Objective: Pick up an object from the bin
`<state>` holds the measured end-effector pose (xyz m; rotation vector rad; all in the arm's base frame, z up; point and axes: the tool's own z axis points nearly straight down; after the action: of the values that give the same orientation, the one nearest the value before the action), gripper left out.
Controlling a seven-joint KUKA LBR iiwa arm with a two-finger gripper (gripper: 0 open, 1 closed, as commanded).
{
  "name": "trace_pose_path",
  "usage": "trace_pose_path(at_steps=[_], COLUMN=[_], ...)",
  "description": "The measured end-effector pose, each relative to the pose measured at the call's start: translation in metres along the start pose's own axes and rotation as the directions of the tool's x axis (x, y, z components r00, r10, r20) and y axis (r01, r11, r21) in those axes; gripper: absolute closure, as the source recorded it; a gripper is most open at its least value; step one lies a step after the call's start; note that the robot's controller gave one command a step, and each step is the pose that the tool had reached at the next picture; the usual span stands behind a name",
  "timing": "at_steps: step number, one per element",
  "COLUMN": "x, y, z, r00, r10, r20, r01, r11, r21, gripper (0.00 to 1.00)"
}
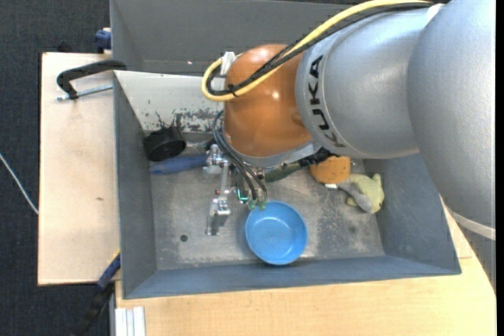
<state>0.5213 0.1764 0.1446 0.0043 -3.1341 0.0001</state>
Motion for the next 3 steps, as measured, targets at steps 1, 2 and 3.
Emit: trace_pose_path(at_steps=[1, 2, 3], x=[-0.023, -0.020, -0.018], y=[-0.108, -0.120, -0.122], z=[0.036, 0.062, 0.063], r00=[0.998, 0.963, 0.964], r10=[-0.061, -0.270, -0.266], r20=[0.006, 0.026, 0.019], r01=[0.061, 0.270, 0.266], r11=[0.998, 0.963, 0.964], r21=[0.004, -0.002, -0.001], gripper=[0.00, 0.00, 1.00])
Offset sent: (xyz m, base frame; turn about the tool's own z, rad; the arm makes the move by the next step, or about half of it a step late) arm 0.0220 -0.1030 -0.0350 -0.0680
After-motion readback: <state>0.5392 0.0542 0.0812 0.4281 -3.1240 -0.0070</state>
